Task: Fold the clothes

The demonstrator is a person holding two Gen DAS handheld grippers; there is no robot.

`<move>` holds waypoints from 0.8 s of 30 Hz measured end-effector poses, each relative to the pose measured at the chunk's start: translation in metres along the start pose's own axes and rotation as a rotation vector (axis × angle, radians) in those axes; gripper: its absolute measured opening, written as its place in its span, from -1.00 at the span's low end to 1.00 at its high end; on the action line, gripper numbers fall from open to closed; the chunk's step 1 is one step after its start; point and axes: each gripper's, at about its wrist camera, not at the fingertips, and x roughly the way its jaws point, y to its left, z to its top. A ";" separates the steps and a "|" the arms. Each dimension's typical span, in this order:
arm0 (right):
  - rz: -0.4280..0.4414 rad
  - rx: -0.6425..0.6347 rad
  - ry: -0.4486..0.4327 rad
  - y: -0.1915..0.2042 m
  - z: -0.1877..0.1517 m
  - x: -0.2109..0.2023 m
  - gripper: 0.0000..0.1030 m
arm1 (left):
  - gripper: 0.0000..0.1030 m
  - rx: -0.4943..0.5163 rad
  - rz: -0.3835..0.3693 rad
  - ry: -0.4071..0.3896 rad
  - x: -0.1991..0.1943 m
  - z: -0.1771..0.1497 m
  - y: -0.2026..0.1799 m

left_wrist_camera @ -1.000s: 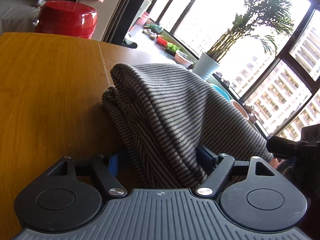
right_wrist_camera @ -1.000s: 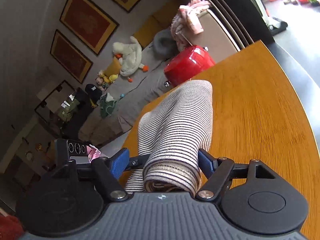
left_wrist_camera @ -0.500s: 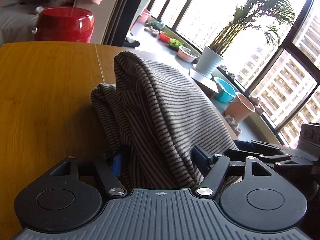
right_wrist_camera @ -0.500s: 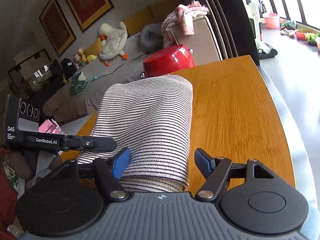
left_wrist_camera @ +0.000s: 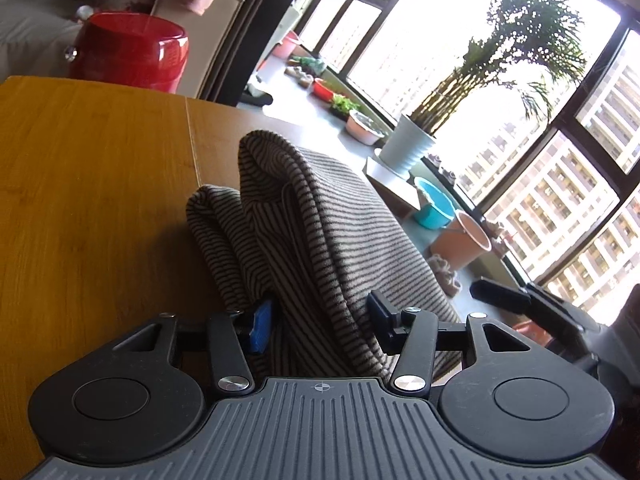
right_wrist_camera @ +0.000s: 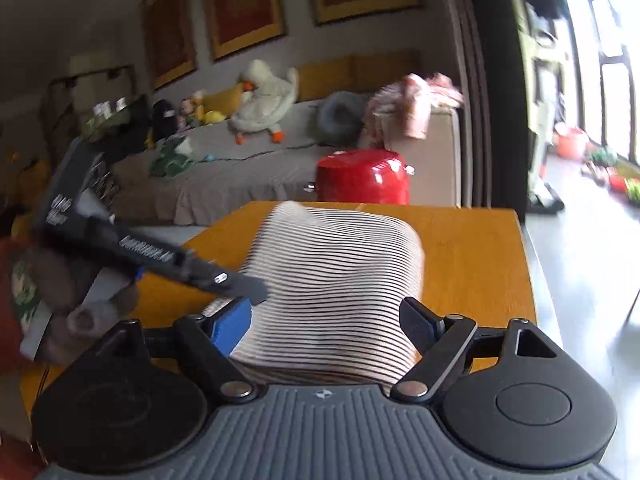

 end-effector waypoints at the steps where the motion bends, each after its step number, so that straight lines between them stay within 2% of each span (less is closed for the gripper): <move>1: 0.015 -0.069 -0.010 0.017 0.000 -0.002 0.60 | 0.02 -0.013 -0.001 -0.015 -0.006 0.000 0.003; 5: 0.023 -0.199 -0.016 0.060 -0.002 0.012 0.60 | 0.00 -0.051 0.039 -0.051 -0.024 -0.001 0.018; 10: -0.071 -0.324 0.008 0.091 -0.015 0.057 0.60 | -0.12 -0.064 0.049 -0.029 -0.029 -0.009 0.032; 11: -0.093 -0.327 0.020 0.092 -0.018 0.066 0.53 | -0.13 -0.069 0.043 -0.024 -0.028 -0.010 0.034; 12: -0.118 -0.321 0.028 0.091 -0.018 0.071 0.23 | -0.14 -0.075 0.031 -0.018 -0.027 -0.011 0.035; 13: -0.136 -0.306 0.025 0.087 -0.015 0.070 0.05 | -0.14 -0.081 0.017 -0.011 -0.026 -0.012 0.036; 14: -0.155 -0.291 0.022 0.083 -0.012 0.068 -0.27 | -0.15 -0.087 0.003 -0.005 -0.025 -0.013 0.037; 15: -0.147 -0.241 0.020 0.075 -0.006 0.062 -0.45 | -0.16 -0.091 -0.018 0.006 -0.022 -0.014 0.037; 17: -0.129 -0.142 0.014 0.058 0.007 0.049 -0.57 | -0.22 -0.091 -0.062 0.030 -0.014 -0.016 0.035; 19: -0.094 -0.042 -0.004 0.040 0.020 0.036 -0.60 | -0.22 -0.083 -0.100 0.056 -0.004 -0.018 0.030; 21: -0.039 0.019 -0.002 0.026 0.030 0.028 -0.60 | -0.22 -0.068 -0.087 0.065 0.001 -0.018 0.027; 24: -0.017 -0.026 0.054 0.028 0.026 0.035 -0.60 | -0.20 -0.063 -0.021 0.033 -0.003 -0.013 0.029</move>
